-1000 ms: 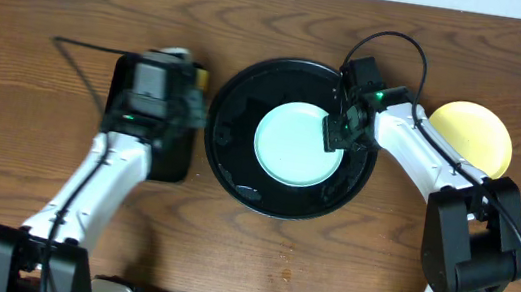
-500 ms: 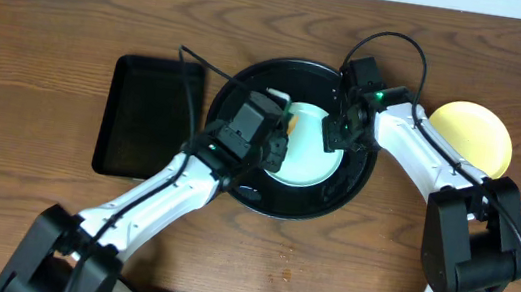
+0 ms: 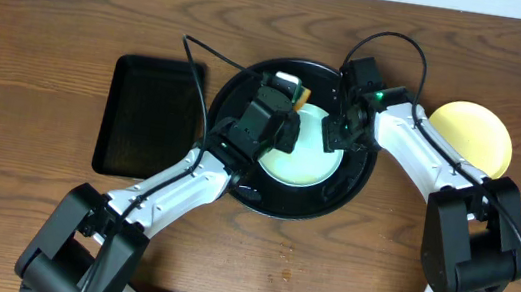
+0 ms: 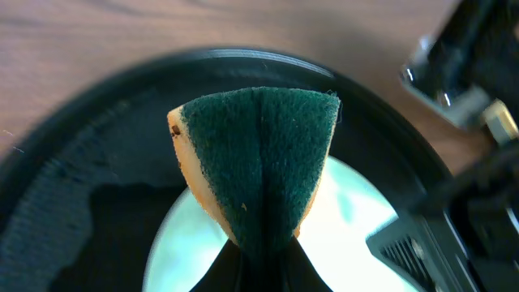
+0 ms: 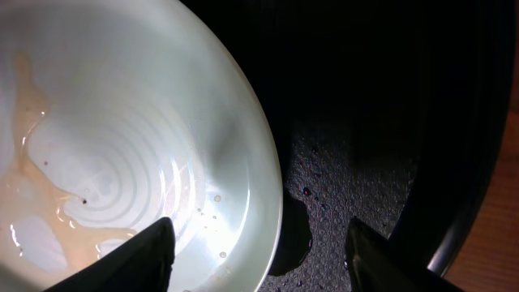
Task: Clean dirty plates on tray and stack at the side
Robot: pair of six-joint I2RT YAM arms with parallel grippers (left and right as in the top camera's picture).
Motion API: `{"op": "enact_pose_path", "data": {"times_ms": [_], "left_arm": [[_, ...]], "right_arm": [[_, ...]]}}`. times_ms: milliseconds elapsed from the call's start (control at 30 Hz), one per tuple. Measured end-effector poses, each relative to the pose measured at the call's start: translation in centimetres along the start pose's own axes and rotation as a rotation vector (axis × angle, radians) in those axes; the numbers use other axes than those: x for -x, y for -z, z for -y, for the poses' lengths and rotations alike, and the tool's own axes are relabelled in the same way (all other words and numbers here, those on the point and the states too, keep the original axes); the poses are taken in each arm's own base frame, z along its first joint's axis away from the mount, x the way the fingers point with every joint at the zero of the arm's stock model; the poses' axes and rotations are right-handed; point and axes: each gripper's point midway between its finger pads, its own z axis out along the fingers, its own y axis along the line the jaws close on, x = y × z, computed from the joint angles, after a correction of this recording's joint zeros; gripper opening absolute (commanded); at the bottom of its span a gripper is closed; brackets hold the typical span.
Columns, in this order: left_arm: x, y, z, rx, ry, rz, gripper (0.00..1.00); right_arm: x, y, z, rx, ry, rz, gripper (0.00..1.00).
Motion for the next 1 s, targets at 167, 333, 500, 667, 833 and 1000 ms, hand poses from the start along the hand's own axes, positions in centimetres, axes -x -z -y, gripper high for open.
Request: {"op": "enact_pose_path", "data": {"times_ms": [167, 333, 500, 667, 833, 1000], "left_arm": [[0.3, 0.0, -0.6, 0.037, -0.006, 0.018, 0.08], [1.1, 0.0, -1.3, 0.050, 0.002, 0.041, 0.08], [1.6, -0.4, -1.8, 0.042, 0.009, 0.058, 0.29], [0.6, -1.0, -1.4, 0.013, 0.002, 0.023, 0.08], [-0.9, -1.7, -0.9, -0.022, -0.001, -0.028, 0.08], [-2.6, -2.0, -1.0, -0.023, -0.003, -0.090, 0.16]], "right_arm": [[0.1, 0.0, 0.0, 0.001, 0.000, 0.005, 0.80], [0.0, -0.9, 0.0, 0.006, -0.007, 0.026, 0.78], [-1.0, -1.6, 0.3, 0.000, -0.013, 0.001, 0.78], [-1.0, -1.6, 0.3, 0.001, -0.015, 0.004, 0.78], [-1.0, -1.6, 0.3, 0.001, -0.015, 0.004, 0.78], [-0.9, -1.6, 0.3, 0.001, -0.015, 0.005, 0.78]]}}
